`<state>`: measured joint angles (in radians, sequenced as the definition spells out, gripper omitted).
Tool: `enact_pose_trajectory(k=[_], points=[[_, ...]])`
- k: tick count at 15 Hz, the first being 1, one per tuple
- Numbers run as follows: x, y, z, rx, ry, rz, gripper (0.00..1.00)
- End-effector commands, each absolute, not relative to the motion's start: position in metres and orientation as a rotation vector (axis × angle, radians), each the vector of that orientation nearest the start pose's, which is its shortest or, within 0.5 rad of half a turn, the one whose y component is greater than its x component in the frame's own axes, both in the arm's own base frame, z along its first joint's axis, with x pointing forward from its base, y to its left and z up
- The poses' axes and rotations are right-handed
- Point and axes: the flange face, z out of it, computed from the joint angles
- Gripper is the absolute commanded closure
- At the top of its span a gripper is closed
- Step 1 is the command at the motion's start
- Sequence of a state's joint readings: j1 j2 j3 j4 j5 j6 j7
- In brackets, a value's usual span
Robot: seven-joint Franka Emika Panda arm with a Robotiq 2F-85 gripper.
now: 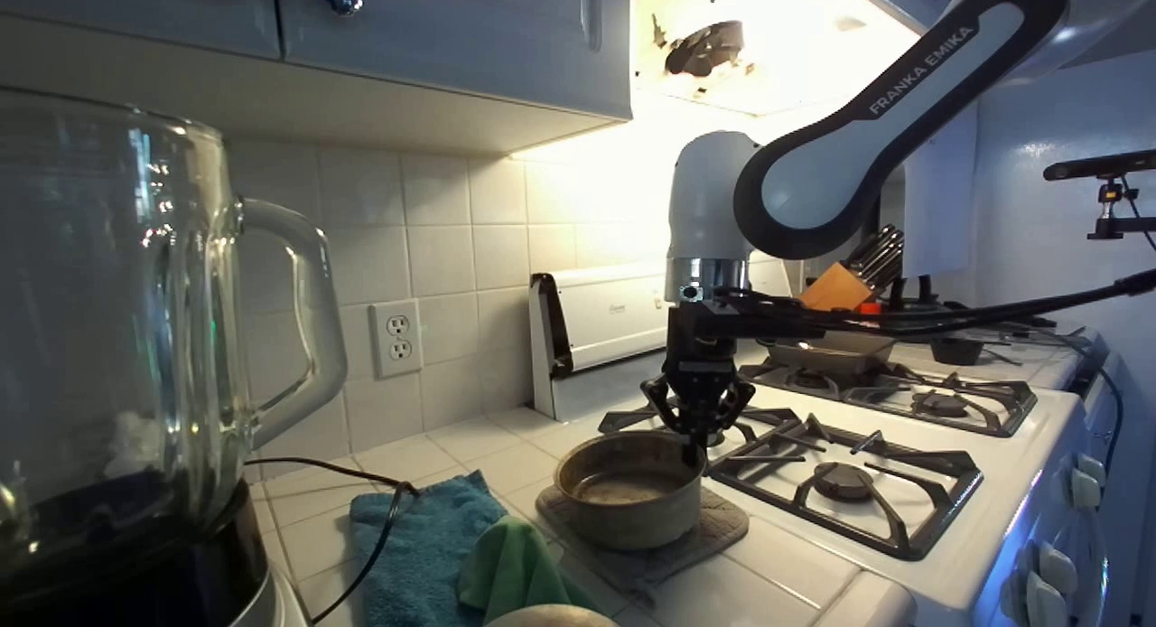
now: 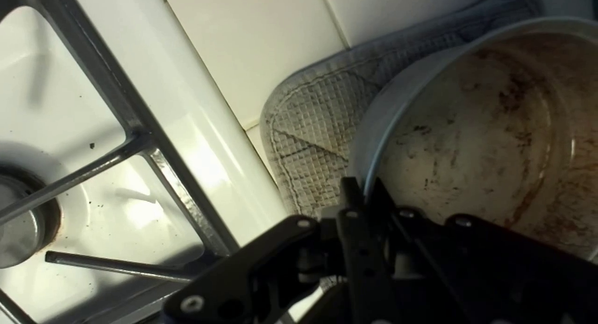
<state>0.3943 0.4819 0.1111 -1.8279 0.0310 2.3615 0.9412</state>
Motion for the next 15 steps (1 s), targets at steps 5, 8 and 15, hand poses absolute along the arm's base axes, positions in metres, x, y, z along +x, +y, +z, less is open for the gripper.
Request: enact_pose_trajectory(k=[5, 8, 15], points=[[0.569, 0.313, 0.269, -2.973, 0.721, 0.034, 0.55], [0.567, 0.317, 0.264, -2.99, 0.704, 0.041, 0.34], [0.563, 0.323, 0.251, -3.015, 0.688, 0.068, 0.5]])
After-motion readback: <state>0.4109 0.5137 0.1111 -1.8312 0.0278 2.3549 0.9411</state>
